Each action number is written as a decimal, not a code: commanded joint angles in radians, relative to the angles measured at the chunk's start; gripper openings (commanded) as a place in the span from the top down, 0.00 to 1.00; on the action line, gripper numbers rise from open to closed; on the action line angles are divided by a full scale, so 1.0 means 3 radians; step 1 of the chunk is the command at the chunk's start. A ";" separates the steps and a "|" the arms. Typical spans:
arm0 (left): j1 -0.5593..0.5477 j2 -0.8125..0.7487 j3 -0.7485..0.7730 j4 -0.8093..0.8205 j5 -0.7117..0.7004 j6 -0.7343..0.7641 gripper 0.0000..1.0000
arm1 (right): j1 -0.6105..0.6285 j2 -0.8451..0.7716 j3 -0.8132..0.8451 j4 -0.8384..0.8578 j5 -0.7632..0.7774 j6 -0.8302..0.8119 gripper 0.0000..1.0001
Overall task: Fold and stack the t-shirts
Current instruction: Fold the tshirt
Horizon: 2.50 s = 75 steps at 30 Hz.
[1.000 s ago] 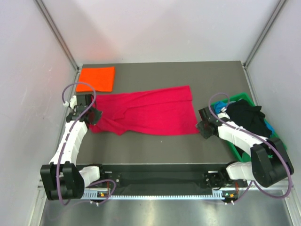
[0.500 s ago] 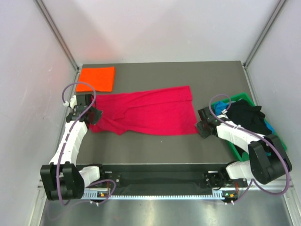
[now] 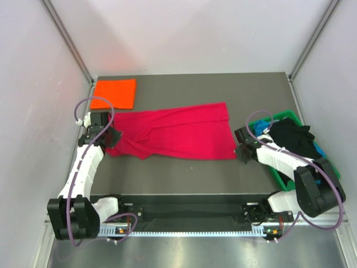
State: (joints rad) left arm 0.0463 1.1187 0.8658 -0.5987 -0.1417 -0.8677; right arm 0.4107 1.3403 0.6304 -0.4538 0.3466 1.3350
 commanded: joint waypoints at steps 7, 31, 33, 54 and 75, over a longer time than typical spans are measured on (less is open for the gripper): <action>-0.0139 -0.0135 0.0024 0.0104 0.0094 0.0141 1.00 | 0.0012 -0.0173 0.0210 -0.0048 0.0425 -0.0890 1.00; -0.0129 0.1399 0.1025 0.0247 -0.0126 0.0504 1.00 | -0.0341 0.1509 0.2030 0.0045 -0.0173 -0.2318 1.00; -0.0129 0.1486 0.1072 0.0257 -0.0141 0.0514 1.00 | -0.0382 0.1545 0.2061 0.0060 -0.0214 -0.2328 1.00; -0.0103 0.1630 0.1333 0.0160 -0.0356 0.0428 1.00 | -0.0489 0.1684 0.2235 0.0019 -0.0383 -0.2384 1.00; -0.0016 0.1834 0.1261 0.0201 -0.0591 0.0443 1.00 | -0.0505 0.1821 0.2455 -0.0032 -0.0250 -0.2399 0.97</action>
State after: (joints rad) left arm 0.0357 1.6596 1.2415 -0.5755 -0.3119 -0.7334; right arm 0.2722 1.8771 1.3186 -0.4591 0.2405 0.6281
